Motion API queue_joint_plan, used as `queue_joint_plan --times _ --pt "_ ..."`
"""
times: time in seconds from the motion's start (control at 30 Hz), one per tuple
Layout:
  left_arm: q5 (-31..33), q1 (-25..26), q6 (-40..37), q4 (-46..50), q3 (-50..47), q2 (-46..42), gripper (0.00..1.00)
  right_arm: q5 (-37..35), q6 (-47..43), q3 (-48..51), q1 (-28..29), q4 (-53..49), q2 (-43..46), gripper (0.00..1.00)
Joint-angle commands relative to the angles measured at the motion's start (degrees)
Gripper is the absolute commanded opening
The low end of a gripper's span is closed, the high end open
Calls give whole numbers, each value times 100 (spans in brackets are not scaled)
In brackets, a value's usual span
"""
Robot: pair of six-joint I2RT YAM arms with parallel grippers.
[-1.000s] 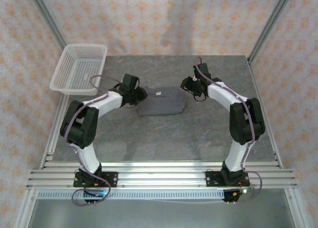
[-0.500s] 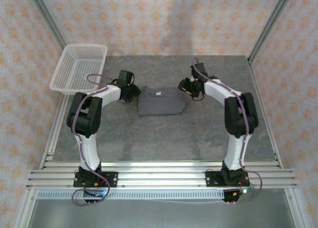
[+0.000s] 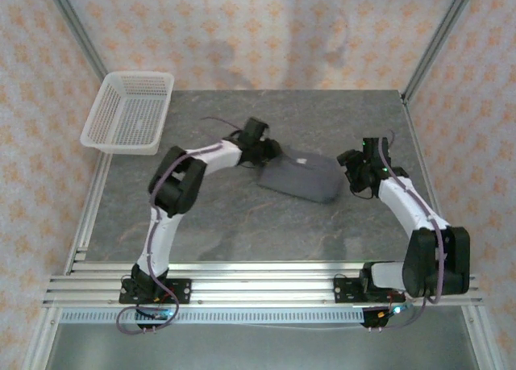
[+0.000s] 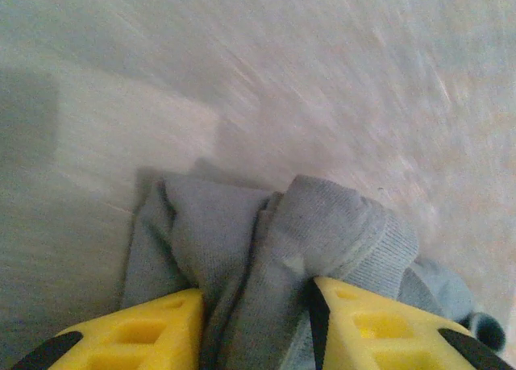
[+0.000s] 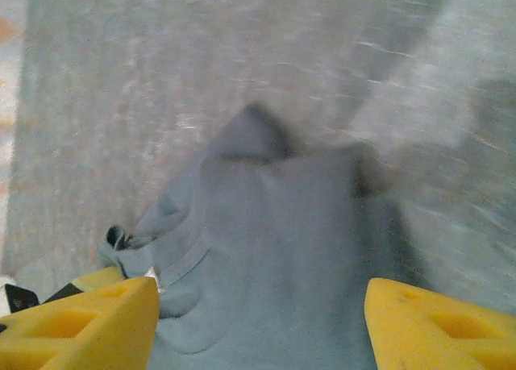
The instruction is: Fold the inside-out t-shirt
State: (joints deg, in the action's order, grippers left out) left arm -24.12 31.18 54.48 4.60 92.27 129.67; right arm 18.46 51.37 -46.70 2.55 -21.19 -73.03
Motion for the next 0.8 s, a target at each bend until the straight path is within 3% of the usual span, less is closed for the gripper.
queue_joint_plan --times 0.0,0.13,0.33,0.57,0.77 --pt "-19 655 554 -151 501 271 39 -406 750 8 -26 -1183 754 68" --pt "311 883 426 -38 860 288 48 -128 1934 399 -26 -1665 1601 72" --pt "814 558 194 -313 287 -528 70 456 3194 912 20 -2287 2179 78" --pt "1300 215 -1000 -275 -709 -2377 89 363 3418 1125 71 -2282 1612 78" --pt "492 216 -2608 676 -901 -3536 90 111 3129 1306 45 -1198 778 64"
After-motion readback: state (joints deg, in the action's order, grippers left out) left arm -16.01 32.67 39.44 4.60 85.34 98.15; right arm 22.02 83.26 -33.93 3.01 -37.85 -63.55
